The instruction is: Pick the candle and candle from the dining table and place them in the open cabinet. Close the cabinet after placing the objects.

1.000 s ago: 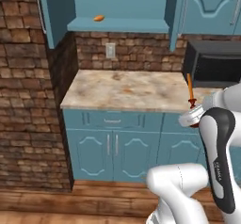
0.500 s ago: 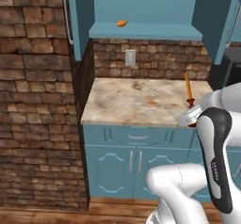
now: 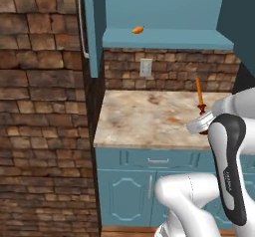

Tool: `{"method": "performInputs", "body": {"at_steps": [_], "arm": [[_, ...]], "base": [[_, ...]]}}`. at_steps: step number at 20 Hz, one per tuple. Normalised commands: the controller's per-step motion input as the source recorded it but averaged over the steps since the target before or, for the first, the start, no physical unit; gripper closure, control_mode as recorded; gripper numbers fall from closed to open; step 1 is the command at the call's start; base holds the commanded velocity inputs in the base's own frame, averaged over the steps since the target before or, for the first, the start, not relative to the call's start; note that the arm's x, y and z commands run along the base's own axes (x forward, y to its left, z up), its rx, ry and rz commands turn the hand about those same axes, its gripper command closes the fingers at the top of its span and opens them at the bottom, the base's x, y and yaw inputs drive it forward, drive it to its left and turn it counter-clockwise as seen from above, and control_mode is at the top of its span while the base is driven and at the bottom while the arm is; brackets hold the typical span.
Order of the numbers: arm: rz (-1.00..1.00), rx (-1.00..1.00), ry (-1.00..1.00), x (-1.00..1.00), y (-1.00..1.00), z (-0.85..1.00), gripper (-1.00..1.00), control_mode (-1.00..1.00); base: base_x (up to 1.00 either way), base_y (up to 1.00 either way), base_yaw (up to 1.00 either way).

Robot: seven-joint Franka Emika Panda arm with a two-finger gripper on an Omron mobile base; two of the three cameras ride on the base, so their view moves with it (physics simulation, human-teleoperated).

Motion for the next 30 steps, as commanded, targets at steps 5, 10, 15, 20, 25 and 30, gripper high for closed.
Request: {"method": "performInputs", "body": {"at_steps": [5, 10, 15, 20, 25, 30], "arm": [[0.0, 0.0, 0.0, 0.0, 0.0, 0.0, 1.0, 1.0], [0.0, 0.0, 0.0, 0.0, 0.0, 0.0, 1.0, 1.0], [0.0, 0.0, 0.0, 0.0, 0.0, 0.0, 1.0, 1.0], [0.0, 0.0, 0.0, 0.0, 0.0, 0.0, 1.0, 1.0], [0.0, 0.0, 0.0, 0.0, 0.0, 0.0, 1.0, 1.0], [0.0, 0.0, 0.0, 0.0, 0.0, 0.0, 1.0, 1.0]], "base": [[0.41, 0.19, -0.22], [0.47, 0.28, -0.21], [0.55, 0.4, -0.18], [0.46, 0.28, -0.16], [0.25, 0.23, -0.1], [0.08, 0.23, -0.05]]}}
